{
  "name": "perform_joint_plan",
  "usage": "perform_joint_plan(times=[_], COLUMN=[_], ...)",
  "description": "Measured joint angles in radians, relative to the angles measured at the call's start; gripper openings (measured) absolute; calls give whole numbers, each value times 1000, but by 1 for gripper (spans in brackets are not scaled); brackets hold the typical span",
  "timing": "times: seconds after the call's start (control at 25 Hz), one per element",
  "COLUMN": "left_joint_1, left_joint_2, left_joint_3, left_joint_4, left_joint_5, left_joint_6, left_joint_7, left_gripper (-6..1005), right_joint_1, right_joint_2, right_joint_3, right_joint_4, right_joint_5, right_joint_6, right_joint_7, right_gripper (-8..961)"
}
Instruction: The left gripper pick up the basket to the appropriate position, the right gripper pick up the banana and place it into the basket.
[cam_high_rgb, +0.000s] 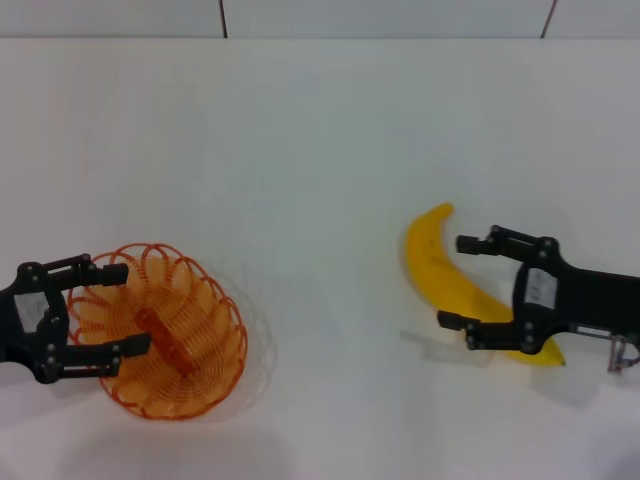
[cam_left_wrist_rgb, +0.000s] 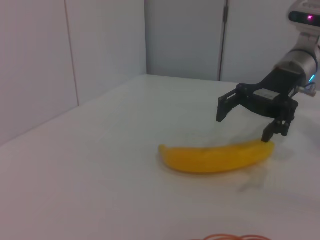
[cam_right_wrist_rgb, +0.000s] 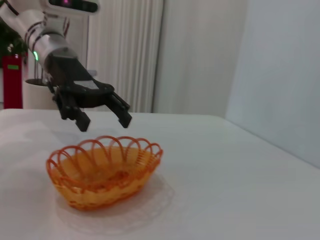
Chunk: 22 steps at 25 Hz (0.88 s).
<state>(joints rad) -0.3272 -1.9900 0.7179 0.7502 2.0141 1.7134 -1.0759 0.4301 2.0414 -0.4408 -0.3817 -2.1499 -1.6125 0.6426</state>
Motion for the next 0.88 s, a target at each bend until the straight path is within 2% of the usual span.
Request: perform_joint_plan(times=[0.56,0.68,0.76,0.88], left_joint_1=[-1,-9,-33,-94], left_joint_2=[-1,1,15,59], left_joint_3=[-8,-28,-40,-35], left_joint_4=[0,21,70,177], left_joint_5=[-4,-26,-37,-5], left_joint_6=[2,7,6,1], left_joint_7=[-2,-55,-166,-413], left_gripper=[848,845,843,840], right_joint_1=[15,12,11,14], right_joint_2=[-1,-2,-3,-4], right_joint_3=[-15,-12,-11,-12], right_joint_4=[14,14,12,9], right_joint_5=[1,1,1,2], right_joint_6=[3,3,4,4], right_joint_7=[0,0,0,0], right_gripper=[876,876,876,876])
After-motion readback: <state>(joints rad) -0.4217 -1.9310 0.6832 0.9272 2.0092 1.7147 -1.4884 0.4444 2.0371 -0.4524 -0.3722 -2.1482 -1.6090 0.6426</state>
